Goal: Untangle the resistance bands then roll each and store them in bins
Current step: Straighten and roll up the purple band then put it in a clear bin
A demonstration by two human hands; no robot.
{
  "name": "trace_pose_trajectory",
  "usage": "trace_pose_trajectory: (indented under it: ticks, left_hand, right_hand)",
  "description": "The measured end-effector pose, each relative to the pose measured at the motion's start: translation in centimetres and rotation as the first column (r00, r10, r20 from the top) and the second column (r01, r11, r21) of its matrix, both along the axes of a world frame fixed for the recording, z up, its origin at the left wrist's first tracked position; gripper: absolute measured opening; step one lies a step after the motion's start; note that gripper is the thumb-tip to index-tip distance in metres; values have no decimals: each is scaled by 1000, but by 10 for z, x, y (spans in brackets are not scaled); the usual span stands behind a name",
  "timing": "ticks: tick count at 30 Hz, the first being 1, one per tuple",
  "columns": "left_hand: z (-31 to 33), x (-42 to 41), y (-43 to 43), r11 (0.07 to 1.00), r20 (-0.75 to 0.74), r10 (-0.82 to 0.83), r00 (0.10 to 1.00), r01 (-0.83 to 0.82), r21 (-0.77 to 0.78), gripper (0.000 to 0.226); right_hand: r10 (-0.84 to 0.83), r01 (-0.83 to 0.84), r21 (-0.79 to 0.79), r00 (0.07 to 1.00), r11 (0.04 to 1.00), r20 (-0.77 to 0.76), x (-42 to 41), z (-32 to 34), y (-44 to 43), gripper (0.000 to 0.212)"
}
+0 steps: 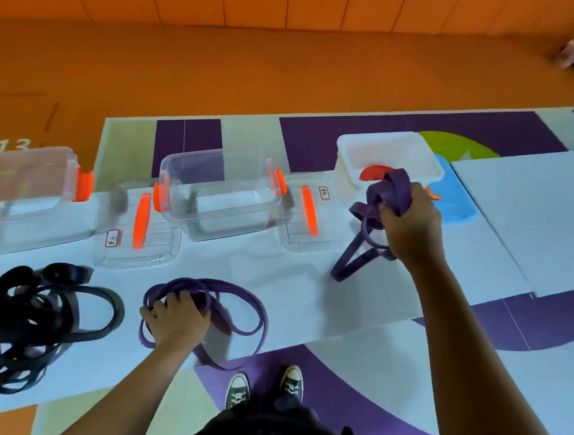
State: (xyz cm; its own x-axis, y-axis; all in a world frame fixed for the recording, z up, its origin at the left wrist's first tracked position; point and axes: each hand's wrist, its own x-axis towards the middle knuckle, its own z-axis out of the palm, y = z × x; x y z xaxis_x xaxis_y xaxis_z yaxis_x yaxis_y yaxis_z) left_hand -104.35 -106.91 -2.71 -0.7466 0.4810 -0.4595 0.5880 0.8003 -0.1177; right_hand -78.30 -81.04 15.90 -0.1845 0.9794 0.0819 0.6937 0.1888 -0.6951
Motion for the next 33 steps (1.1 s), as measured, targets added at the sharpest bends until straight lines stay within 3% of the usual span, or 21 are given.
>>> trace_pose_trajectory:
  ticks: [3,7,10,11,13,15,16,18,21,23,26,30,33]
  left_hand:
    - [5,7,5,999,40,-36,999,37,-21,54]
    - [27,25,23,998,97,-70,993,70,-2,46]
    - [56,37,36,992,51,-124,991,124,8,42]
    - [67,41,42,988,51,-149,988,146,57,40]
    - [82,50,53,929,221,-211,952,125,347,30]
    - [99,68,63,801,508,-348,788,-32,598,35]
    - [107,78,67,742,553,-439,708,-62,668,44]
    - [114,96,74,670,529,-542,653,-44,741,56]
    - [111,111,80,647,483,-513,710,-50,761,60]
    - [107,116,82,652,395,-457,797,-2,759,52]
    - [103,117,83,664,365,-374,853,-29,747,36]
    - [103,97,76,686,359,-362,860,-15,727,27]
    - [104,83,70,659,287,-361,887,25,751,27]
  right_hand:
    - [66,-60,-129,997,990,37,-4,-7,-7,26]
    - [-1,14,-305,999,952,41,-5,-23,-14,24]
    - [-16,25,-459,1000,888,24,-14,-35,-22,18]
    - [-40,31,-520,999,853,-8,-18,-38,-26,18]
    - [-85,34,-600,995,799,-57,-25,-44,-33,18]
    - [-89,10,-633,992,774,-93,-32,-51,-39,34]
    - [-90,-7,-643,989,766,-118,-36,-55,-43,42]
    - [-71,-49,-658,985,752,-155,-43,-60,-51,38]
    - [-64,-64,-688,985,723,-159,-51,-64,-58,38]
    - [-96,-80,-727,976,682,-197,-55,-73,-57,45]
    - [-170,-104,-778,950,619,-262,-63,-91,-56,52]
    - [-213,-127,-827,935,547,-284,-63,-78,-63,29]
    - [-163,-95,-811,960,578,-229,-60,-79,-58,25]
